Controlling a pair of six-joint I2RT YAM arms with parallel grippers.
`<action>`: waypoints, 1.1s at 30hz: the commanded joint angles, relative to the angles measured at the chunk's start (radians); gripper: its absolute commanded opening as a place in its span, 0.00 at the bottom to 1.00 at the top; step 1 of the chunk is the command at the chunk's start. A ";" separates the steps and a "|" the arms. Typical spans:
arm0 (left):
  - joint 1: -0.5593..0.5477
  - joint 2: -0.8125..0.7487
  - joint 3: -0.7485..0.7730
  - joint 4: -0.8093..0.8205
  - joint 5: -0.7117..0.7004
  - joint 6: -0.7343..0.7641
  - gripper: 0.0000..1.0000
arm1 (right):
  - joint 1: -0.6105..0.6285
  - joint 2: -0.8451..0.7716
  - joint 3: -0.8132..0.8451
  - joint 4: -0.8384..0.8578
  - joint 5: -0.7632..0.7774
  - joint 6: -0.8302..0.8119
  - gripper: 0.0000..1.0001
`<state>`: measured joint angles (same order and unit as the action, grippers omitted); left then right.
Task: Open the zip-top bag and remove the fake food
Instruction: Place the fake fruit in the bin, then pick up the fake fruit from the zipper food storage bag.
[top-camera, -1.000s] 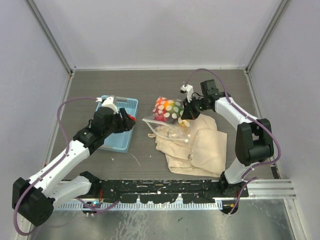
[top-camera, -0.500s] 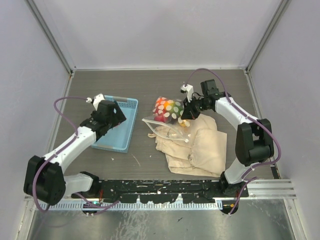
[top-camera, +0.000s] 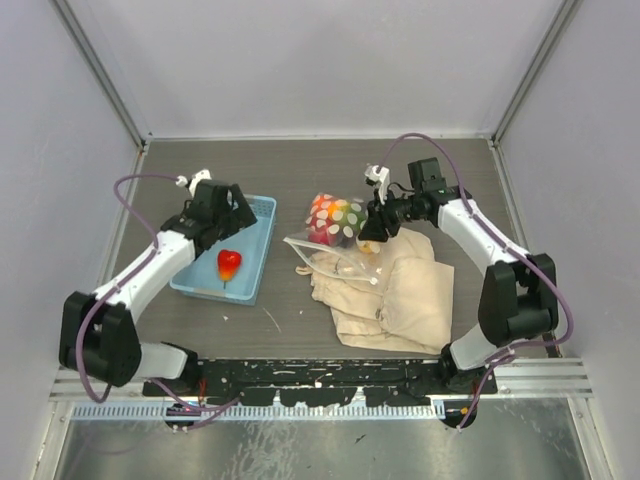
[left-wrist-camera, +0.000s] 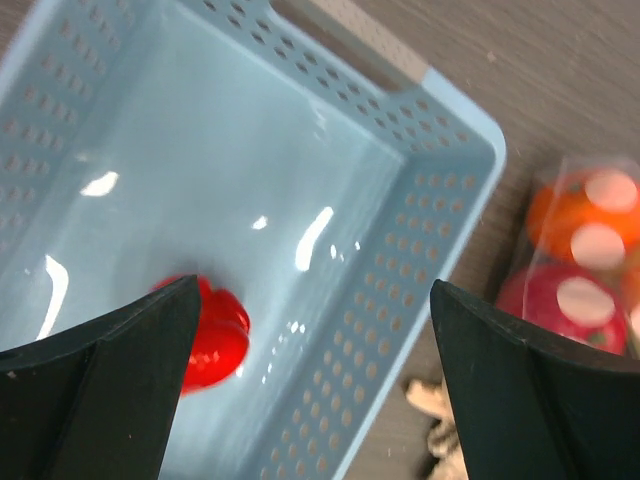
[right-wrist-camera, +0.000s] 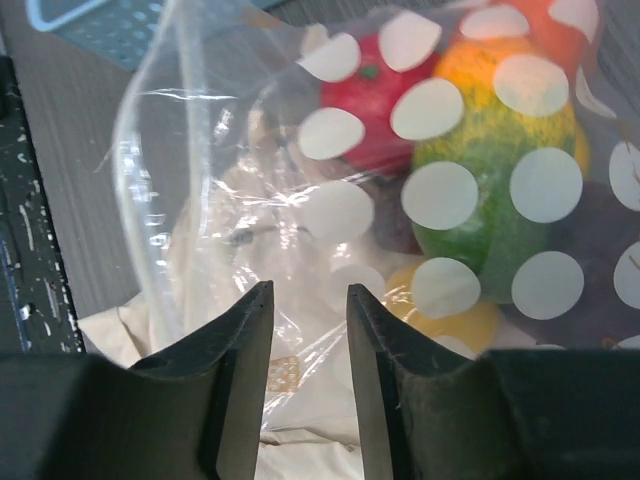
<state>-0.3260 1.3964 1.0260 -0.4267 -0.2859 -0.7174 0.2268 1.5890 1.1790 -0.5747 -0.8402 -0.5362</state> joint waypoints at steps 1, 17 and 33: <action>0.004 -0.216 -0.185 0.197 0.231 0.050 0.98 | -0.004 -0.137 -0.036 0.047 -0.153 -0.050 0.46; -0.285 -0.469 -0.409 0.427 0.523 -0.070 0.90 | 0.344 -0.261 -0.138 0.261 0.384 -0.003 0.80; -0.429 -0.183 -0.393 0.589 0.360 -0.158 0.69 | 0.456 -0.204 -0.094 0.274 0.633 0.049 0.14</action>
<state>-0.7494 1.1748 0.5789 0.1158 0.1444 -0.8757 0.6891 1.4204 1.0401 -0.3550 -0.2165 -0.5182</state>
